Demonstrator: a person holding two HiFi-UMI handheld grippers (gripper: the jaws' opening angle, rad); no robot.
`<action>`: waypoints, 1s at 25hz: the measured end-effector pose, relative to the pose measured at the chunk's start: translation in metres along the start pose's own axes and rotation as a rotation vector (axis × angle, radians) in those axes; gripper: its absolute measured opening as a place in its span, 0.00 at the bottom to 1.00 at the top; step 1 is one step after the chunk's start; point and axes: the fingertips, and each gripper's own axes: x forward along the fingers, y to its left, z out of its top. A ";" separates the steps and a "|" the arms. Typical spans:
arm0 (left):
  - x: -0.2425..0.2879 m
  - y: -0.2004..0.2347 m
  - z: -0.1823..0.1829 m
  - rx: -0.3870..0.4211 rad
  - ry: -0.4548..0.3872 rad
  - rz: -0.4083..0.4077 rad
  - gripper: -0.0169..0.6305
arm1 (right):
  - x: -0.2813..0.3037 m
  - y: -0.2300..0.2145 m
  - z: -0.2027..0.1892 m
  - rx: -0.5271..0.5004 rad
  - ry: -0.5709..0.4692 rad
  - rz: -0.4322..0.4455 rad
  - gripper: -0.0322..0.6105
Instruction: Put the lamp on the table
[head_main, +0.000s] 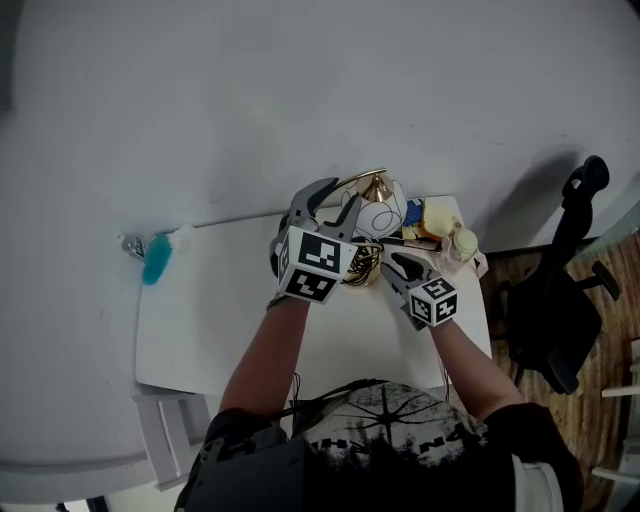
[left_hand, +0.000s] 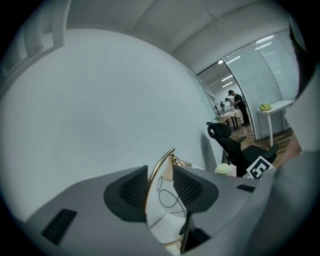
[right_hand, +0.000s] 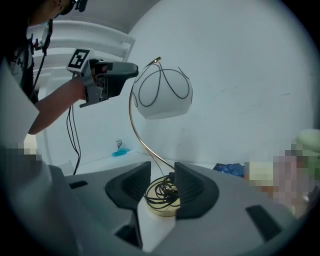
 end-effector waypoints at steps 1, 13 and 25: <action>-0.004 -0.001 -0.001 -0.019 -0.004 0.002 0.26 | -0.002 0.003 0.002 -0.004 -0.002 0.010 0.29; -0.058 -0.067 -0.049 -0.155 0.009 -0.039 0.09 | -0.055 0.054 0.030 -0.078 -0.058 0.128 0.19; -0.107 -0.189 -0.096 -0.391 0.002 -0.180 0.05 | -0.147 0.071 0.021 -0.087 -0.062 0.150 0.08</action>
